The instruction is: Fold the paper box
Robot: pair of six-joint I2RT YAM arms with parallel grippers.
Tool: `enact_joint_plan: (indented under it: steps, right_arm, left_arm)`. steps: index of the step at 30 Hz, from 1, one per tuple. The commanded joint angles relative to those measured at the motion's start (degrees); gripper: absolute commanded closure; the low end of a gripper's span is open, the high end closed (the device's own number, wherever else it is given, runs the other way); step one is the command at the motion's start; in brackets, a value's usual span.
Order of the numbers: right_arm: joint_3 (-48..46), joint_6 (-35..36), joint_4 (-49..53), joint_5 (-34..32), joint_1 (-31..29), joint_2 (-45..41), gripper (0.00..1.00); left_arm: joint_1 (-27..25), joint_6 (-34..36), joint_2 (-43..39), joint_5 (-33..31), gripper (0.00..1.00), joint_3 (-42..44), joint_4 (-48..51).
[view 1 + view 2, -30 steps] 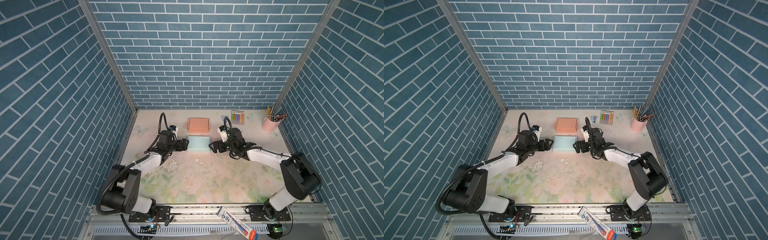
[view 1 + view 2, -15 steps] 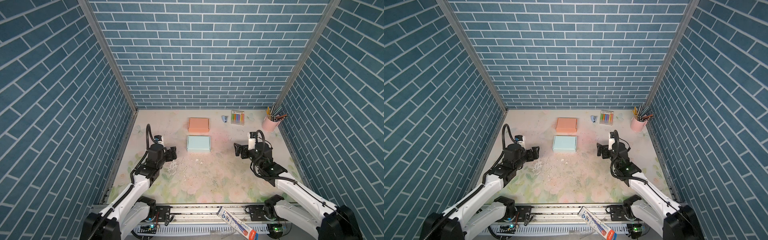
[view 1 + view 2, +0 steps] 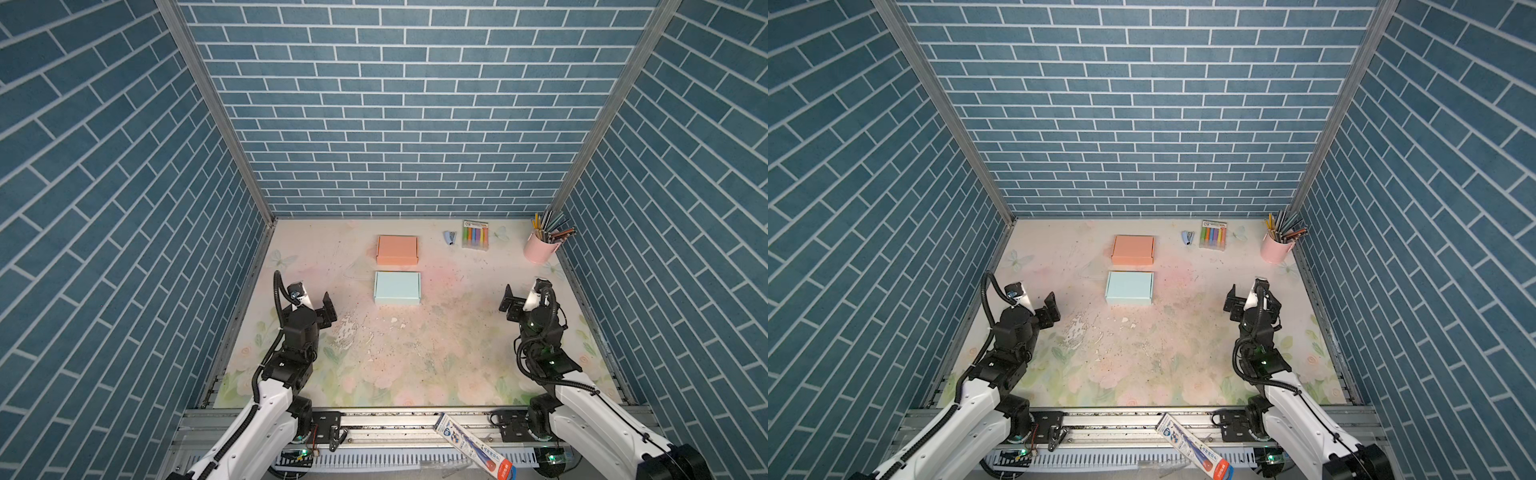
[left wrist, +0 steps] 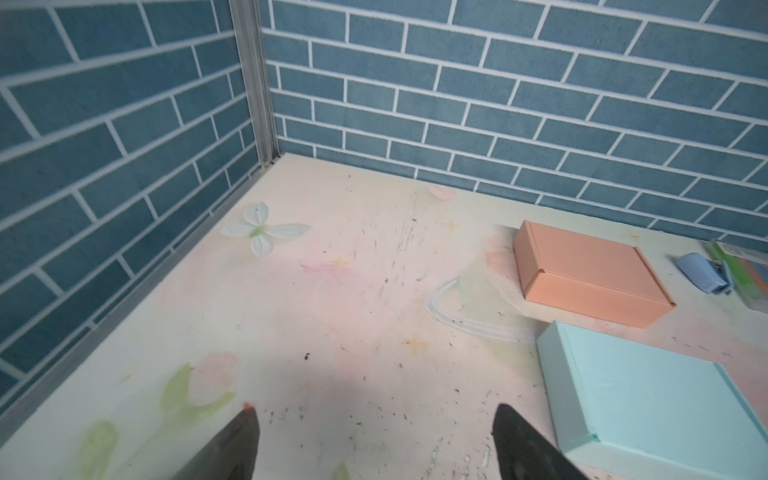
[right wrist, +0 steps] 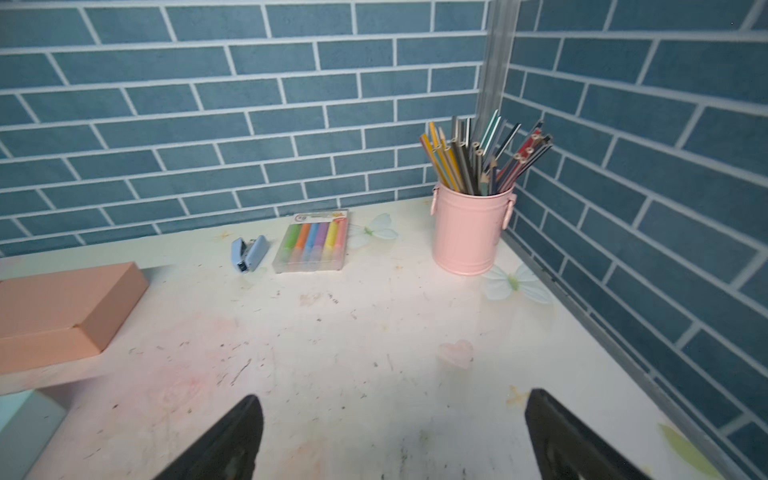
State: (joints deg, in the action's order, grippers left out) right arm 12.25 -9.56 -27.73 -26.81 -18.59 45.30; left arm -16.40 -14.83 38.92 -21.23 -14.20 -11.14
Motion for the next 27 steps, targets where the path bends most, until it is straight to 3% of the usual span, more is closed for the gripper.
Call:
enact_joint_plan:
  steps: [1,7,15,27]
  right_arm:
    - [-0.3,4.6,-9.3,-0.3,4.1,3.1,0.01]
    - [-1.6,1.8,-12.6,6.9,12.9,7.3,0.01]
    - [-2.2,2.3,-19.5,6.7,13.3,16.2,0.01]
    - [-2.0,5.0,-36.0,5.5,14.1,29.8,0.02]
  left_arm:
    - [0.3,6.7,0.7,-6.4,0.12,0.8,-9.5]
    - [0.4,9.0,7.3,-7.9,0.12,3.1,-14.7]
    - [0.4,11.4,15.6,-8.7,0.12,6.9,-26.7]
    - [3.6,15.0,27.3,-4.3,0.12,4.0,-38.0]
